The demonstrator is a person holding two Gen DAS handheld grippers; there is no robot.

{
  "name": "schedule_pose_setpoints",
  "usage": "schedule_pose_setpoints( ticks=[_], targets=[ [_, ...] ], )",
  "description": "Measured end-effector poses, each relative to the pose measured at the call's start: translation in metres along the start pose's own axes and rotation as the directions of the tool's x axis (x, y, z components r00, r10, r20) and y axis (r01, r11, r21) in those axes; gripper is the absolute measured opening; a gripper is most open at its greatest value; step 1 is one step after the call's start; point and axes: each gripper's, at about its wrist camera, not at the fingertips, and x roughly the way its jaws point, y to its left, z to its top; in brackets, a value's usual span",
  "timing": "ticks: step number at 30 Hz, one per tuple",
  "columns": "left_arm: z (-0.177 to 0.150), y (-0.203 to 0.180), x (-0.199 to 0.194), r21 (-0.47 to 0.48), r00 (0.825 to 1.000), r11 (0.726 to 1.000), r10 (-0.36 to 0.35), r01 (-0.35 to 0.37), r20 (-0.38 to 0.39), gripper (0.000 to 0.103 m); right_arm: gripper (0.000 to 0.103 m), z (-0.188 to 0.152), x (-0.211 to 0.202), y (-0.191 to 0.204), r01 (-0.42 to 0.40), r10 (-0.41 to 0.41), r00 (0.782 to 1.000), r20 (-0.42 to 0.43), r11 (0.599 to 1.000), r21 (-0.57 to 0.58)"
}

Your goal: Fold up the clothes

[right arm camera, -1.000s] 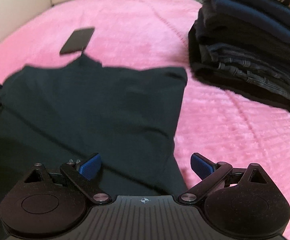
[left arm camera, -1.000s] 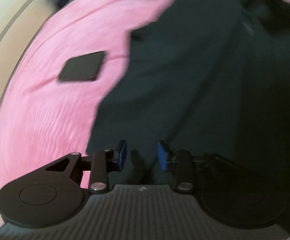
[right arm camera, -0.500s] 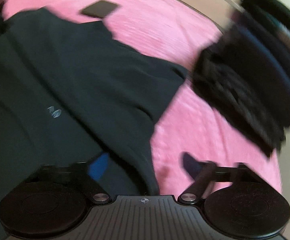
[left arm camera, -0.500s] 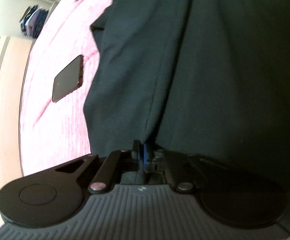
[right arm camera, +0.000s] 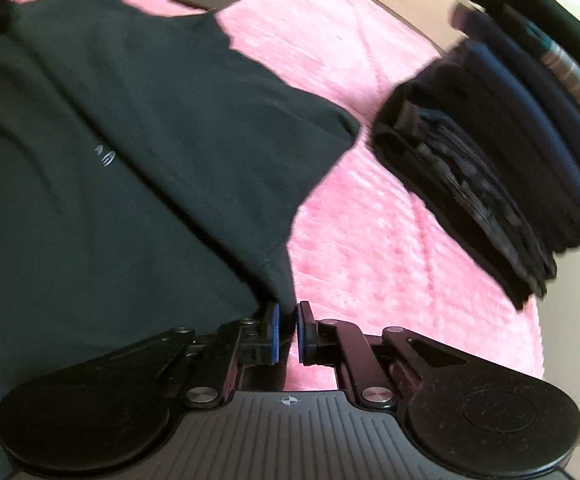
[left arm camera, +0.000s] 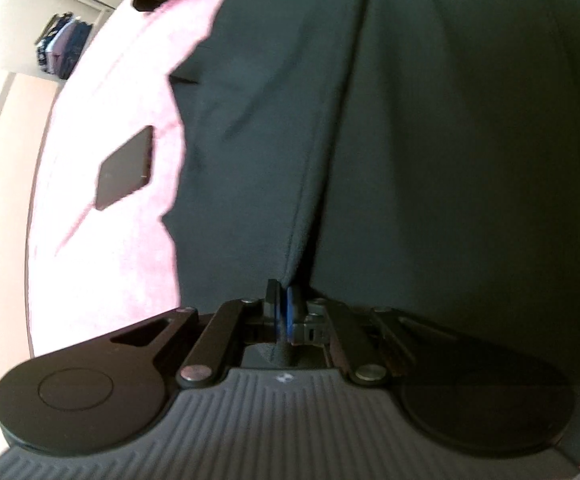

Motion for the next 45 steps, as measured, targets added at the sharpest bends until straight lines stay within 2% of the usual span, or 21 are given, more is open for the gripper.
schedule_pose_setpoints(
  ticks=[3,5,6,7,10,12,14,17,19,23,27,29,31,33,34,36,38,40,42,43,45],
  targets=[
    [-0.001,-0.003,0.001,0.015,1.000,1.000,0.011,-0.011,-0.008,0.002,0.008,0.004,-0.007,0.002,0.022,-0.022,1.000,-0.002,1.000,0.023],
    [-0.002,-0.001,0.001,0.006,1.000,1.000,0.018,-0.018,-0.014,0.002,0.037,0.009,-0.015,0.010,0.033,-0.034,0.999,0.024,0.999,0.008],
    [-0.003,0.000,0.002,0.005,1.000,1.000,0.020,-0.020,-0.014,0.002,0.064,0.012,-0.020,0.013,0.035,-0.035,0.998,0.053,0.999,-0.005],
    [-0.004,0.001,0.003,0.008,1.000,1.000,0.021,-0.021,-0.016,0.002,0.069,0.015,-0.025,0.016,0.034,-0.032,0.996,0.079,0.999,-0.018],
    [-0.008,0.002,0.008,0.020,0.999,0.999,0.030,-0.029,-0.028,0.007,0.069,0.028,-0.031,0.023,-0.007,0.013,0.991,0.130,0.999,-0.046],
    [-0.012,0.005,0.015,0.007,0.998,0.999,0.042,-0.042,-0.042,0.008,0.069,0.035,-0.030,0.024,-0.064,0.066,0.988,0.142,0.998,-0.022],
    [-0.017,0.007,0.017,-0.017,0.997,0.999,0.046,-0.047,-0.054,0.009,0.069,0.037,-0.025,0.024,-0.118,0.115,0.986,0.121,0.993,0.018],
    [-0.021,0.009,0.016,-0.052,0.994,0.997,0.051,-0.056,-0.095,0.009,0.069,0.030,-0.015,0.017,-0.178,0.173,0.984,0.045,0.972,0.153],
    [-0.026,0.014,0.014,-0.104,0.991,0.993,0.046,-0.059,-0.127,0.010,0.069,0.023,-0.012,0.010,-0.190,0.196,0.981,-0.002,0.951,0.245],
    [-0.040,0.019,-0.006,-0.226,0.985,0.970,0.050,-0.088,-0.167,0.014,0.069,0.013,-0.039,0.008,-0.149,0.151,0.988,0.015,0.944,0.294],
    [-0.045,0.004,-0.037,-0.361,0.987,0.931,-0.004,-0.056,-0.163,0.016,0.069,-0.003,-0.057,0.021,-0.206,0.220,0.976,0.002,0.914,0.350],
    [-0.045,-0.012,-0.046,-0.406,0.984,0.914,-0.065,-0.008,-0.166,0.016,0.069,-0.016,-0.053,0.025,-0.238,0.280,0.959,-0.040,0.877,0.418],
    [-0.046,-0.034,-0.051,-0.411,0.977,0.911,-0.094,0.007,-0.191,0.010,0.079,-0.033,-0.053,0.019,-0.236,0.309,0.950,-0.051,0.814,0.531],
    [-0.052,-0.052,-0.057,-0.402,0.963,0.915,-0.117,0.010,-0.242,0.009,0.079,-0.041,-0.057,0.014,-0.216,0.318,0.944,-0.085,0.792,0.571],
    [-0.055,-0.058,-0.060,-0.405,0.955,0.914,-0.135,0.017,-0.265,0.009,0.080,-0.042,-0.061,0.012,-0.215,0.322,0.942,-0.095,0.795,0.567],
    [-0.063,-0.066,-0.075,-0.436,0.945,0.900,-0.156,0.016,-0.286,0.010,0.080,-0.046,-0.069,0.010,-0.216,0.336,0.934,-0.121,0.801,0.559],
    [-0.068,-0.070,-0.095,-0.475,0.938,0.880,-0.160,-0.005,-0.307,0.015,0.081,-0.052,-0.078,0.008,-0.221,0.353,0.925,-0.139,0.800,0.557],
    [-0.069,-0.074,-0.119,-0.528,0.934,0.849,-0.172,-0.021,-0.313,0.016,0.092,-0.059,-0.086,0.006,-0.231,0.377,0.913,-0.158,0.794,0.562],
    [-0.067,-0.079,-0.142,-0.576,0.931,0.817,-0.184,-0.034,-0.316,0.016,0.093,-0.066,-0.094,0.006,-0.241,0.402,0.898,-0.176,0.787,0.568],
    [-0.065,-0.084,-0.154,-0.595,0.930,0.803,-0.194,-0.033,-0.313,0.020,0.093,-0.067,-0.098,0.008,-0.249,0.418,0.888,-0.190,0.786,0.566],
    [-0.055,-0.095,-0.176,-0.619,0.930,0.785,-0.205,-0.030,-0.305,0.024,0.093,-0.071,-0.109,0.013,-0.270,0.447,0.869,-0.213,0.789,0.552]
  ],
)
